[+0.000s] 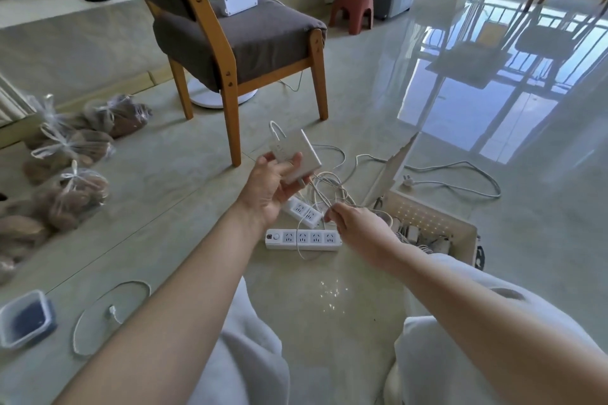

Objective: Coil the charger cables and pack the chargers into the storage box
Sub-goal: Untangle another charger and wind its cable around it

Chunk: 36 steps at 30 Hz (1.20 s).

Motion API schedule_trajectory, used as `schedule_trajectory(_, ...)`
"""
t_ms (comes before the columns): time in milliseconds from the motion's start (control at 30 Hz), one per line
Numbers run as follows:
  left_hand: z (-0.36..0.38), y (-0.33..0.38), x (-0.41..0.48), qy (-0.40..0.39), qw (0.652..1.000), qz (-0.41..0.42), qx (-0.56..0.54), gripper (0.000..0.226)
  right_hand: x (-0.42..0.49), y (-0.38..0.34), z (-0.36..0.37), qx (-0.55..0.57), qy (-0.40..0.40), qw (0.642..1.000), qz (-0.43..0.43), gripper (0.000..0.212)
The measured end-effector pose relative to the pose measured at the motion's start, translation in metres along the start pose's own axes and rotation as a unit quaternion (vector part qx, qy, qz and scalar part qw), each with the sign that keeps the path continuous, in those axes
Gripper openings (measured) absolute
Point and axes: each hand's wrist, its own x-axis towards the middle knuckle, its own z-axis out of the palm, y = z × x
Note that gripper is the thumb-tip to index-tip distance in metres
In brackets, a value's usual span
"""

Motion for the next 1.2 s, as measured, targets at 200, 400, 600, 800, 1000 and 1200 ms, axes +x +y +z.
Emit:
schedule_trajectory(200, -0.019, -0.013, 0.018, 0.127, 0.983, 0.040, 0.129, 0.031, -0.017, -0.018, 0.001, -0.008, 0.031, 0.997, -0.075, 0.027)
schedule_trajectory(400, -0.018, -0.029, 0.022, 0.140, 0.986, -0.013, 0.087, 0.048, -0.022, -0.024, 0.000, -0.014, 0.023, 0.993, -0.118, 0.029)
schedule_trajectory(600, -0.017, -0.030, 0.026, 0.148, 0.986, -0.043, 0.068, 0.053, -0.022, -0.014, -0.008, -0.003, 0.040, 0.993, -0.107, 0.029)
schedule_trajectory(800, -0.015, -0.030, 0.025, 0.125, 0.990, -0.041, 0.057, 0.045, -0.023, -0.010, -0.010, -0.008, 0.052, 0.994, -0.097, 0.030)
schedule_trajectory(1000, -0.012, -0.032, 0.025, 0.086, 0.991, -0.095, 0.039, 0.029, -0.013, -0.007, -0.008, 0.107, 0.082, 0.991, -0.021, 0.028)
schedule_trajectory(1200, -0.010, -0.034, 0.032, 0.082, 0.990, -0.098, 0.062, 0.026, -0.023, -0.015, -0.004, 0.143, 0.001, 0.984, -0.109, 0.013)
